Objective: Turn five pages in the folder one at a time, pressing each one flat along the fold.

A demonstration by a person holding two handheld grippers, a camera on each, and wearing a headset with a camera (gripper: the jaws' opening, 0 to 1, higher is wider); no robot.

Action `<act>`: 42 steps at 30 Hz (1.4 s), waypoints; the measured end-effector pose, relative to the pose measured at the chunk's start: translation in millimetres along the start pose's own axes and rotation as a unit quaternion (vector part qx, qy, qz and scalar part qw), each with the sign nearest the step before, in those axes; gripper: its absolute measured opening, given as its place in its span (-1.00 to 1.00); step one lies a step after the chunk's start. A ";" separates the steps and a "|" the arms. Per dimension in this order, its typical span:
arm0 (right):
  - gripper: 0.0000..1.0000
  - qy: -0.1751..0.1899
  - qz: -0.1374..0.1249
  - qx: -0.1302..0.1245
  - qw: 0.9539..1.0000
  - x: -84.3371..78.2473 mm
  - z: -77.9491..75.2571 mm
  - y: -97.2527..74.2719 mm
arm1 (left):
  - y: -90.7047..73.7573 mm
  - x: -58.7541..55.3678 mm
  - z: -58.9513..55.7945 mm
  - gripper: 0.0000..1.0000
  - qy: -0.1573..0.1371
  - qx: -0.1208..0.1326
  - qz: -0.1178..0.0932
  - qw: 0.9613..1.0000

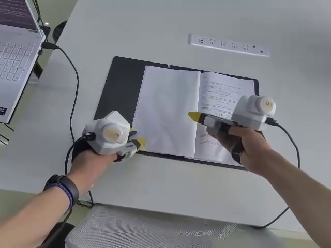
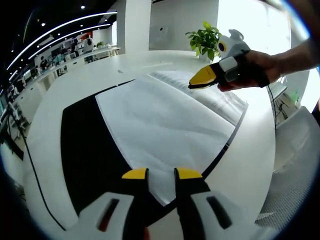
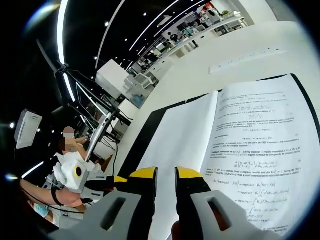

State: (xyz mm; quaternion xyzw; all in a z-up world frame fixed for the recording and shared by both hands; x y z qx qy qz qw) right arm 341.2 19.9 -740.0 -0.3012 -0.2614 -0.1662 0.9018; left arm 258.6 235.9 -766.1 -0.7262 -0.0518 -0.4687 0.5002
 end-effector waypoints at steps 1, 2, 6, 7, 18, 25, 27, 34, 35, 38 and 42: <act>-0.76 0.000 0.000 0.001 1.000 1.7 -1.0 1.3 | 0.3 -0.2 0.5 -0.62 0.000 0.000 0.000 1.000; -0.76 -0.003 0.001 0.001 1.000 4.3 -2.9 3.6 | -0.4 0.2 0.2 -0.62 -0.002 0.000 0.000 1.000; -0.78 -0.012 0.008 0.002 1.000 9.8 -10.3 9.0 | 0.2 0.1 1.3 -0.64 -0.012 0.001 0.001 1.000; -0.78 -0.011 0.007 0.003 1.000 11.4 -12.0 10.4 | 0.3 -0.2 1.0 -0.65 -0.013 0.002 0.001 1.000; -0.93 0.019 -0.024 -0.002 1.000 23.8 -16.5 25.7 | 0.5 -0.1 -0.8 -0.61 0.001 -0.003 0.011 1.000; -1.00 0.027 -0.028 -0.009 0.999 21.1 -22.1 29.1 | 1.3 -0.5 -0.6 -0.61 0.000 -0.001 0.011 1.000; -1.00 0.033 -0.032 -0.003 0.999 21.1 -21.6 28.1 | 1.7 -0.6 -0.4 -0.61 -0.002 -0.001 0.011 1.000; -1.00 0.039 -0.039 0.008 0.998 21.7 -22.7 27.2 | 1.7 -0.4 -0.1 -0.62 -0.004 -0.002 0.010 1.000; -1.00 0.040 -0.039 0.011 0.998 22.3 -23.0 27.4 | 1.8 -0.4 -0.2 -0.62 -0.004 -0.001 0.010 1.000; -1.00 0.044 -0.046 0.012 0.998 25.4 -25.6 29.2 | 2.0 -0.8 -0.7 -0.58 -0.012 -0.004 0.008 1.000; -1.00 0.070 -0.065 0.015 0.995 31.7 -28.6 34.4 | 1.9 -1.2 -2.4 -0.53 -0.005 -0.006 0.009 1.000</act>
Point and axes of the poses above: the centre of the closed fingertips' face, and the gripper's own axes: y roughly forward along the fingers, z roughly to its left, x roughly out of its top, the point moved 7 cm from there along -y, roughly backward along the fingers, and after that the axes turned 2 degrees about y, right-handed, at the moved point
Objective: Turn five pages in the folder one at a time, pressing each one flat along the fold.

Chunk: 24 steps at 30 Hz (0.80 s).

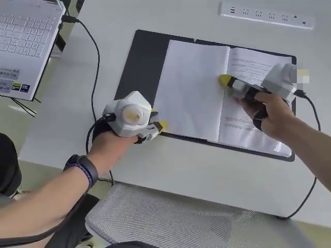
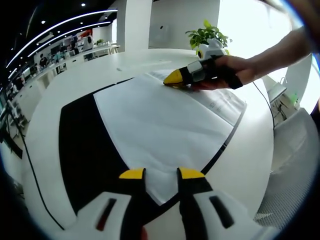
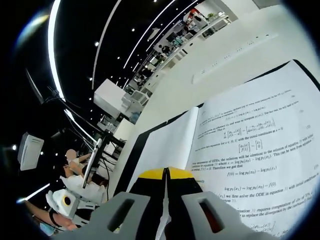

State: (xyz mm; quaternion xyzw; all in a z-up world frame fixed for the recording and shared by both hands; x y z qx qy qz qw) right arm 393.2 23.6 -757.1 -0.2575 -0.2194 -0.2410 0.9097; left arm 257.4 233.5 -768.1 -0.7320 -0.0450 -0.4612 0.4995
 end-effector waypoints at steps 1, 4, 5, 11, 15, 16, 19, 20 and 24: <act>-1.00 -0.001 -0.003 -0.001 1.000 2.3 0.4 2.1 | 0.1 0.1 0.0 -0.53 -0.001 -0.001 0.000 1.000; -1.00 0.000 -0.008 -0.003 1.000 10.1 0.7 8.3 | 0.9 -0.2 1.2 -0.55 -0.004 0.000 0.000 1.000; -1.00 0.006 -0.014 -0.005 1.000 16.2 -6.2 12.8 | 1.1 -0.4 1.4 -0.54 -0.008 -0.001 -0.001 1.000; -1.00 0.033 -0.043 -0.008 0.999 33.8 -19.5 24.3 | 1.4 -0.6 0.5 -0.51 -0.005 -0.004 -0.001 1.000; -1.00 0.048 -0.062 -0.010 0.997 42.7 -23.5 32.5 | 0.7 -0.4 1.1 -0.53 -0.006 -0.004 -0.002 1.000; -1.00 0.053 -0.068 -0.012 0.996 45.1 -24.9 34.2 | 0.2 -0.2 1.2 -0.54 -0.006 -0.004 -0.002 1.000; -1.00 0.082 -0.096 -0.018 0.992 54.4 -31.2 39.3 | -0.2 0.0 1.8 -0.57 -0.008 -0.003 -0.004 1.000; -1.00 0.087 -0.098 -0.018 0.991 55.4 -32.8 40.6 | 0.1 -0.1 2.2 -0.57 -0.008 -0.003 -0.004 1.000; -1.00 0.099 -0.111 -0.019 0.989 64.7 -46.4 49.6 | 0.2 -0.2 2.4 -0.57 -0.010 -0.002 -0.004 1.000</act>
Point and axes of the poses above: the centre of the closed fingertips' face, and the gripper's own axes: y roughly forward along the fingers, z roughly to its left, x roughly out of its top, the point moved 7 cm from there along -y, roughly backward along the fingers, and after that the axes turned 2 degrees about y, right-handed, at the moved point
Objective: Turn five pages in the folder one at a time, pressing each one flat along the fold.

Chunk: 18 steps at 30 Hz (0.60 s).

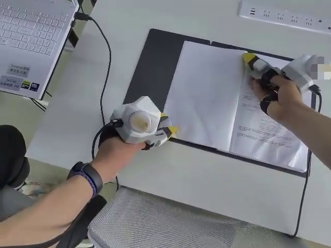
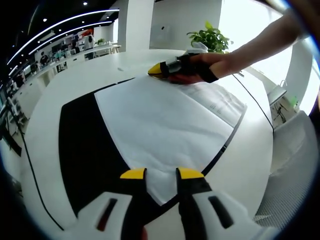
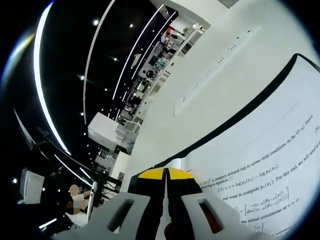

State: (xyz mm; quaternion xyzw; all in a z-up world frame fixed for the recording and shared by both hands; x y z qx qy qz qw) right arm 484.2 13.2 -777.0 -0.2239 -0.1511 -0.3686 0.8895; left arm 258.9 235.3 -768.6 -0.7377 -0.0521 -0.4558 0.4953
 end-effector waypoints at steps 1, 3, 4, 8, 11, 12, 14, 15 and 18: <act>-1.00 0.001 -0.004 -0.001 1.000 1.8 -1.7 2.1 | 0.0 -0.1 -0.3 -0.56 -0.003 0.000 -0.002 1.000; -1.00 0.009 -0.014 -0.004 1.000 6.2 -5.9 7.0 | 0.0 -0.3 -0.5 -0.56 -0.006 0.001 -0.003 1.000; -1.00 0.012 -0.018 -0.005 1.000 7.9 -7.1 8.8 | -0.1 -0.3 -0.6 -0.55 -0.006 0.001 -0.003 1.000; -1.00 0.019 -0.030 -0.010 0.999 13.5 -11.4 16.7 | -0.3 -0.1 -0.7 -0.55 -0.005 0.000 -0.002 1.000; -1.00 0.012 -0.028 -0.012 0.999 14.3 -13.8 19.0 | -0.6 0.0 -0.7 -0.56 -0.005 0.002 -0.003 1.000; -1.00 0.004 -0.027 -0.010 1.000 14.5 -14.4 19.4 | -1.3 0.5 -1.1 -0.56 -0.005 0.002 -0.003 1.000; -1.00 -0.007 -0.022 -0.007 1.000 11.9 -13.1 17.7 | -1.5 0.8 -1.2 -0.56 -0.006 0.002 -0.002 1.000; -1.00 -0.011 -0.018 -0.006 1.000 10.7 -13.0 17.1 | -1.5 0.9 -1.0 -0.57 -0.006 0.002 -0.002 1.000; -1.00 -0.030 -0.002 0.001 1.000 6.1 -11.6 13.5 | -1.6 1.0 -1.1 -0.57 -0.007 0.003 -0.002 1.000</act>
Point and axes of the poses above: the centre of the closed fingertips' face, and the gripper's own axes: y roughly forward along the fingers, z roughly to its left, x roughly out of its top, the point moved 7 cm from there along -y, roughly backward along the fingers, and after that the axes turned 2 degrees about y, right-handed, at the moved point
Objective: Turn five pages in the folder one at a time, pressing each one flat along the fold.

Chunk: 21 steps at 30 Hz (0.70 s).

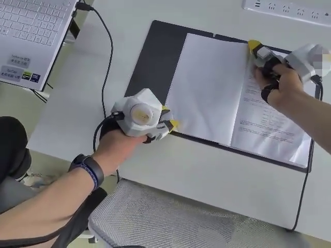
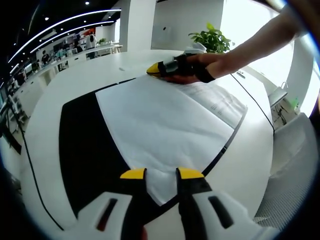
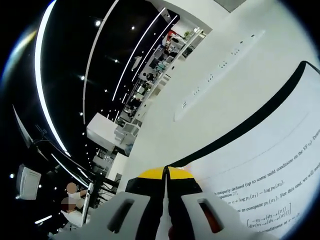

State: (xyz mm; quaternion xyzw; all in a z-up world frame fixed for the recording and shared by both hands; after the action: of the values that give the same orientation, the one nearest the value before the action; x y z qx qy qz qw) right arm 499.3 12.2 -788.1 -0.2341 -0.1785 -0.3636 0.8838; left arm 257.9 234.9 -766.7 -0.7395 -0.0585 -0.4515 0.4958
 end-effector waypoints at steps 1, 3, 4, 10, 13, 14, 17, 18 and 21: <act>-1.00 -0.007 0.008 0.002 1.000 -3.1 1.7 -3.0 | -0.5 0.3 -0.5 -0.56 0.000 0.000 0.000 1.000; -1.00 -0.022 0.021 0.008 0.999 -7.9 2.2 -7.9 | -0.4 0.3 -0.9 -0.56 -0.001 0.001 -0.001 1.000; -1.00 -0.026 0.024 0.009 0.999 -9.5 2.3 -9.9 | -0.5 0.3 -1.0 -0.55 -0.001 0.001 -0.001 1.000; -1.00 -0.040 0.039 0.017 0.998 -32.8 18.5 -37.1 | -1.3 0.6 -1.7 -0.54 -0.002 0.001 -0.001 1.000; -1.00 -0.034 0.043 0.027 0.998 -47.4 27.2 -53.9 | -1.7 0.7 -2.5 -0.52 -0.003 0.000 -0.001 1.000; -1.00 -0.030 0.043 0.031 0.998 -52.3 29.0 -59.9 | -1.8 0.8 -2.5 -0.52 -0.003 0.000 -0.001 1.000; -1.00 -0.026 0.045 0.036 0.998 -53.5 28.8 -63.4 | -2.3 0.7 -1.9 -0.55 -0.003 0.002 -0.002 1.000; -1.00 -0.028 0.047 0.038 0.998 -53.6 27.7 -63.8 | -2.9 1.0 -2.1 -0.55 -0.004 0.002 -0.003 1.000; -1.00 -0.022 0.048 0.044 0.998 -72.5 37.9 -85.3 | -5.1 2.6 -3.7 -0.56 -0.003 0.003 -0.002 1.000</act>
State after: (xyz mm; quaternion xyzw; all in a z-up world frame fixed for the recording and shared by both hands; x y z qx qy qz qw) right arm 383.1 19.9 -767.8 -0.2108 -0.2025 -0.3073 0.9056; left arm 254.4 233.6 -761.0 -0.7395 -0.0624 -0.4499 0.4968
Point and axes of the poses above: the centre of the closed fingertips' face, and the gripper's own axes: y roughly forward along the fingers, z roughly to its left, x roughly out of its top, the point moved 7 cm from there along -y, roughly backward along the fingers, and after that the axes turned 2 degrees about y, right-handed, at the moved point
